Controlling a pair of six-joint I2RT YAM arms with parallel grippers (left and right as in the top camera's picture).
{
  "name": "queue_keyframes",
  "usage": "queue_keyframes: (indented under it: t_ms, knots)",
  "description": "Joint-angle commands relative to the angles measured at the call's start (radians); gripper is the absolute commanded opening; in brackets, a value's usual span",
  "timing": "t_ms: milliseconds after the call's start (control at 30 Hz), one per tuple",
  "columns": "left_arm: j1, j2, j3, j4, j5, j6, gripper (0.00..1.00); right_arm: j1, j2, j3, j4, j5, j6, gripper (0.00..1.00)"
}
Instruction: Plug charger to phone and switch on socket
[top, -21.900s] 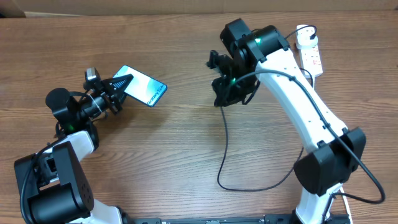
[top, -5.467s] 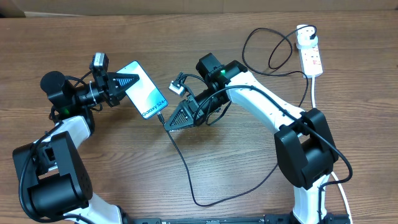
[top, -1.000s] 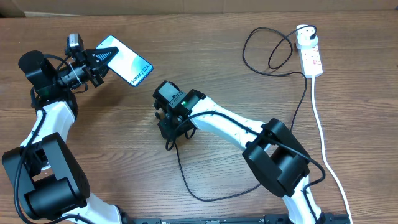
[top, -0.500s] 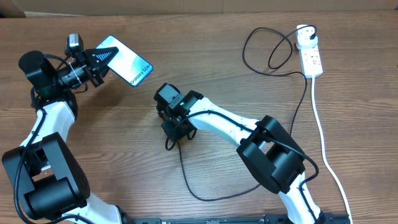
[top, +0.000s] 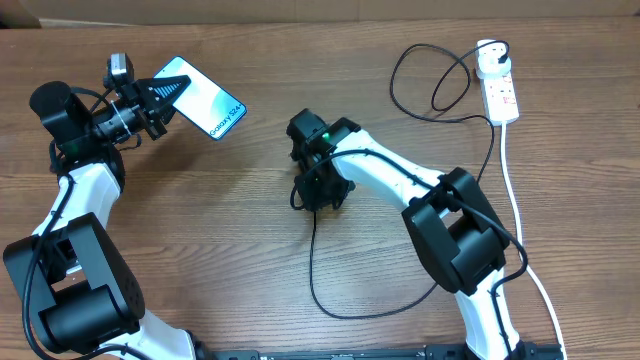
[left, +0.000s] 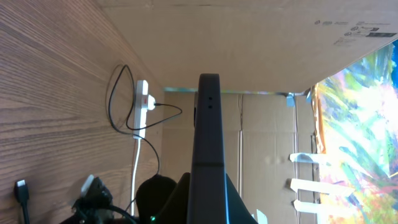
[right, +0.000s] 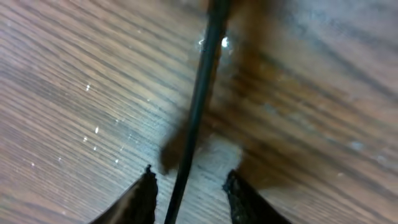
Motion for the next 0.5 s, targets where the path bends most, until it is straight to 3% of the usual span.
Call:
queue_keyframes:
  t_ms: [0, 467]
  knots:
    - [0.004, 0.002, 0.017, 0.005, 0.016, 0.020, 0.04, -0.011, 0.018, 0.001, 0.034, 0.046, -0.002, 0.43]
    - [0.004, 0.002, 0.017, 0.005, 0.032, 0.019, 0.04, -0.013, 0.034, 0.001, 0.221, 0.149, -0.003, 0.44]
